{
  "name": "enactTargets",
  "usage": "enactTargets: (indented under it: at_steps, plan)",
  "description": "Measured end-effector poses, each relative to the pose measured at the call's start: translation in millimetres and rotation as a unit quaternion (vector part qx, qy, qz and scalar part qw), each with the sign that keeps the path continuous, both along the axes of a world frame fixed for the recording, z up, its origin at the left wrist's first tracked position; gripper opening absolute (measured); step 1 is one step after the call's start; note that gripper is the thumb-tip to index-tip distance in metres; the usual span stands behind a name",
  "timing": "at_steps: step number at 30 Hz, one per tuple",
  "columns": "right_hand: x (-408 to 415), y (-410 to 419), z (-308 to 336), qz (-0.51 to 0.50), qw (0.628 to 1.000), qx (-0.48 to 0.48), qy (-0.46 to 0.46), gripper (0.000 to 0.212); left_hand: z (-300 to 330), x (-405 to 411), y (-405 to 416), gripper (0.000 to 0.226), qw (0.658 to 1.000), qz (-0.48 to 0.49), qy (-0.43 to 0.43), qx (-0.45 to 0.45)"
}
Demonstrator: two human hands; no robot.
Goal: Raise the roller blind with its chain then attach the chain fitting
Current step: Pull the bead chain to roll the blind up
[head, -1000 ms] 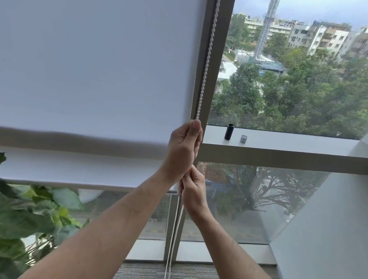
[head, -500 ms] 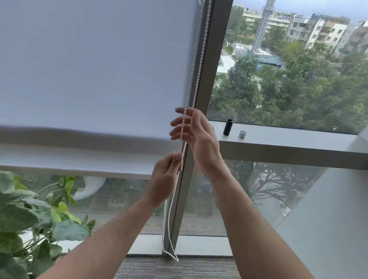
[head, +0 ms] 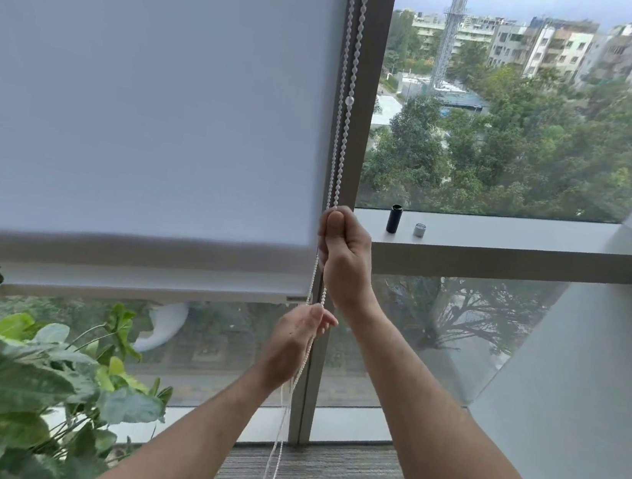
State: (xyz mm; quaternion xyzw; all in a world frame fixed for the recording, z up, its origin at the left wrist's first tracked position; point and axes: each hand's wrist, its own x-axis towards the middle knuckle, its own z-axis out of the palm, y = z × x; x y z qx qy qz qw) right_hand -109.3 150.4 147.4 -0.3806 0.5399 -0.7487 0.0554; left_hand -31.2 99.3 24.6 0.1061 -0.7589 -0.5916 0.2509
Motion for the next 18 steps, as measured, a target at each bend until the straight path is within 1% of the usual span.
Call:
enactTargets:
  at_steps: [2, 4, 6, 8, 10, 12, 14, 17, 18]
  plan:
    - [1, 1, -4, -0.003, 1.000, 0.008, 0.001, 0.035, 13, -3, -7, 0.043, 0.998, 0.046, 0.008, 0.037]
    - [3, 2, -8, -0.001, 1.000, 0.013, 0.003, 0.034, 39, -8, -14, 0.050, 0.994, 0.078, 0.041, 0.064]
    - [8, 1, -15, 0.008, 1.000, 0.014, -0.005, 0.034, 75, -14, -18, 0.052, 0.990, 0.087, 0.090, 0.060]
    - [12, 0, -26, 0.002, 0.999, 0.030, -0.010, 0.033, 116, -16, -20, 0.045, 0.984, 0.075, 0.150, 0.065]
    - [16, 0, -40, -0.018, 0.998, 0.056, -0.001, 0.034, 153, -17, -18, 0.041, 0.978, 0.042, 0.201, 0.039]
    - [21, 2, -55, -0.030, 0.997, 0.076, 0.006, 0.037, 178, -21, -14, 0.040, 0.973, 0.031, 0.227, -0.013]
    - [25, 7, -67, -0.035, 0.996, 0.087, -0.001, 0.038, 188, -26, -10, 0.035, 0.969, 0.023, 0.243, -0.028]
    - [28, 14, -81, -0.038, 0.994, 0.097, -0.010, 0.037, 182, -31, -2, 0.040, 0.971, 0.017, 0.232, 0.047]
    - [30, 16, -85, -0.040, 0.995, 0.096, -0.010, 0.037, 177, -32, 1, 0.043, 0.972, 0.018, 0.228, 0.056]
